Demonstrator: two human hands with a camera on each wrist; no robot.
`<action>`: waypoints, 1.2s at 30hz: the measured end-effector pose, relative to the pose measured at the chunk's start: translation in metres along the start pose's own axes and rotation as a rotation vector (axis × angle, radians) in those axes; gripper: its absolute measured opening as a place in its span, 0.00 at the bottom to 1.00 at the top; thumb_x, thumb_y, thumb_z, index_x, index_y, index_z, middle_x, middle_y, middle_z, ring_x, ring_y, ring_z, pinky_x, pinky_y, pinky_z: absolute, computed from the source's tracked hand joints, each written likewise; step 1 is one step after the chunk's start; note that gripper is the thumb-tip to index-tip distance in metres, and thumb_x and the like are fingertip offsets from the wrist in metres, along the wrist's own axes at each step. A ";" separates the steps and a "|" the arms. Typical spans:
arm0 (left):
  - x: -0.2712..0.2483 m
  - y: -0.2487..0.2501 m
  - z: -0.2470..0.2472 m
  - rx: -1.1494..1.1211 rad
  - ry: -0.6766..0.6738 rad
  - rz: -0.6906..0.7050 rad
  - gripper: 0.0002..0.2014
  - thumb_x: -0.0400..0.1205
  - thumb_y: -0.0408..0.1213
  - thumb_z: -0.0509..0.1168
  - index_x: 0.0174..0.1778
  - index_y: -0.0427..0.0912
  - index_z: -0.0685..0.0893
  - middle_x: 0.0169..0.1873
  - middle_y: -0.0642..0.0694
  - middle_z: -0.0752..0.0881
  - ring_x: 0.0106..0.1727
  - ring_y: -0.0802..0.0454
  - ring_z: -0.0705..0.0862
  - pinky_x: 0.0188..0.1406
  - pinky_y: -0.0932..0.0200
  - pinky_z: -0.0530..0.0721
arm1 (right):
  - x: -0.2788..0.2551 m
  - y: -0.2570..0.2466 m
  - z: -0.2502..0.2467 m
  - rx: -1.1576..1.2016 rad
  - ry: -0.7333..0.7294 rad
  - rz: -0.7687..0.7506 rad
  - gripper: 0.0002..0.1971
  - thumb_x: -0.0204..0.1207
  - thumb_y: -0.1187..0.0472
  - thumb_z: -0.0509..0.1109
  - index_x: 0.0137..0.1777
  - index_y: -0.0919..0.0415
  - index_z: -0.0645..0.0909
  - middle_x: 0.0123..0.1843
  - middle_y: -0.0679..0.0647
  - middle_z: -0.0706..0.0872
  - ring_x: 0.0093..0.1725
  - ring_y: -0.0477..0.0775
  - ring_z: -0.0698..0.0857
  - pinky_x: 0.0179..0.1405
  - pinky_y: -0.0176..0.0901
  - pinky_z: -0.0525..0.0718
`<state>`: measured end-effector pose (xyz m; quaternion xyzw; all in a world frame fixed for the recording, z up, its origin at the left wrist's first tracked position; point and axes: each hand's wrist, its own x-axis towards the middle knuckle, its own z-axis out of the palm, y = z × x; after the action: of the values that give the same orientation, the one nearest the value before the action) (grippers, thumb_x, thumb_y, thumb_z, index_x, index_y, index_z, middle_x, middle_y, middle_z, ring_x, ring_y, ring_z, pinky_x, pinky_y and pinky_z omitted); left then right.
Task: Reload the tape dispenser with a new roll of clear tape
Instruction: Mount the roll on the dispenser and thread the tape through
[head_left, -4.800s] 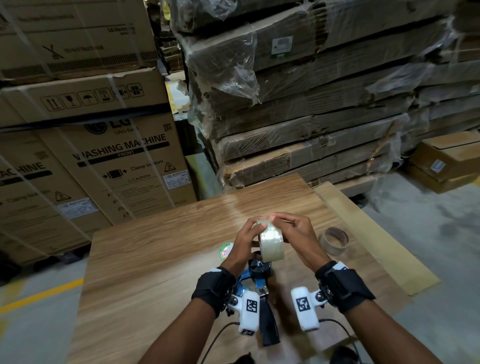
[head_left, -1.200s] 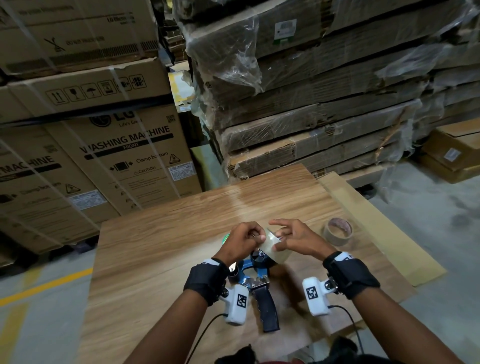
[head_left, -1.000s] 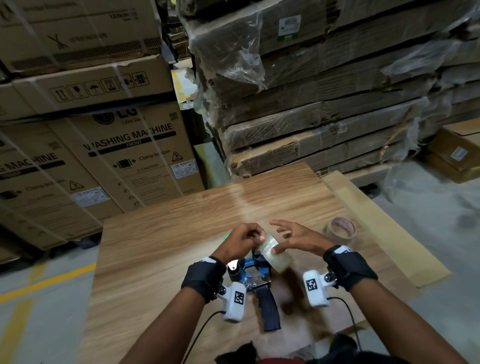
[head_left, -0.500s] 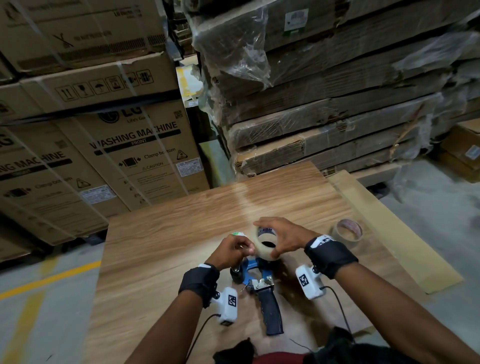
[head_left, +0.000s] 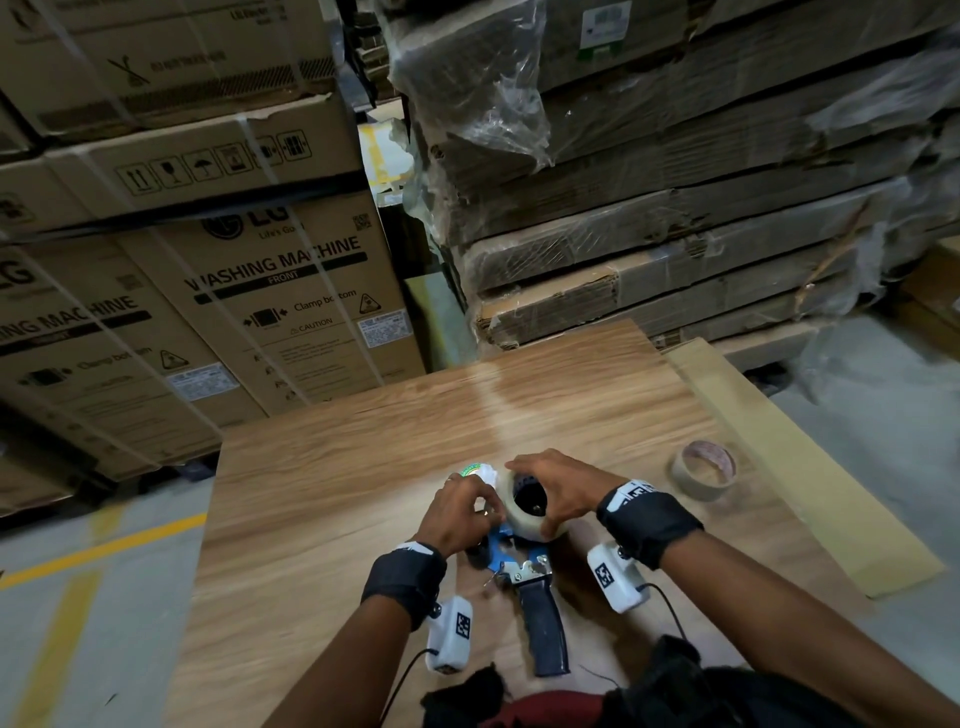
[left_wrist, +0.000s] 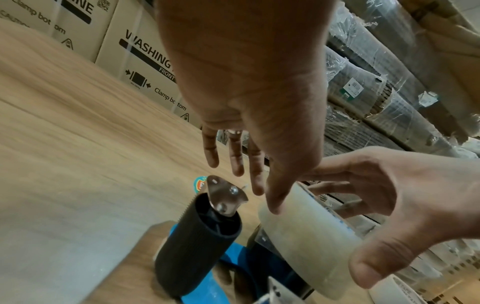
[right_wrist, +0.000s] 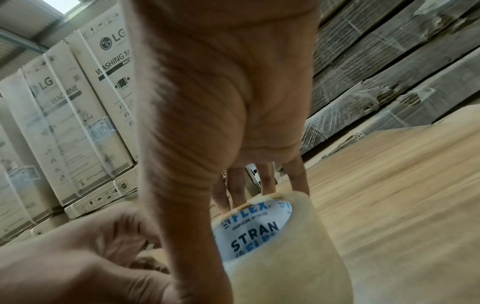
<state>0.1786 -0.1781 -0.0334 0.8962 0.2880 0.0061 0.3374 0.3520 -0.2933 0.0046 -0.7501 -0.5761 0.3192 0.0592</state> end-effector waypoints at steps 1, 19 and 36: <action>0.000 0.000 -0.001 0.009 -0.001 0.006 0.03 0.71 0.39 0.74 0.38 0.52 0.89 0.44 0.51 0.91 0.56 0.45 0.80 0.60 0.49 0.79 | 0.001 0.001 0.003 -0.002 0.009 -0.003 0.57 0.57 0.58 0.90 0.86 0.60 0.65 0.82 0.55 0.74 0.79 0.61 0.69 0.78 0.51 0.74; 0.024 0.017 -0.004 -0.120 -0.092 0.004 0.32 0.70 0.47 0.76 0.73 0.54 0.81 0.64 0.51 0.87 0.58 0.52 0.86 0.57 0.52 0.87 | -0.008 0.027 -0.011 0.135 0.019 0.142 0.54 0.58 0.55 0.91 0.85 0.56 0.69 0.78 0.57 0.81 0.76 0.57 0.79 0.74 0.45 0.78; 0.034 0.004 0.005 -0.167 -0.133 -0.015 0.34 0.71 0.40 0.82 0.75 0.47 0.81 0.70 0.46 0.85 0.74 0.52 0.79 0.70 0.65 0.73 | -0.005 0.027 0.008 0.184 0.061 0.162 0.49 0.55 0.53 0.91 0.79 0.48 0.76 0.67 0.58 0.87 0.68 0.58 0.82 0.64 0.44 0.81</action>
<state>0.2099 -0.1662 -0.0408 0.8611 0.2702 -0.0320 0.4295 0.3692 -0.3087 -0.0126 -0.7948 -0.4800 0.3516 0.1195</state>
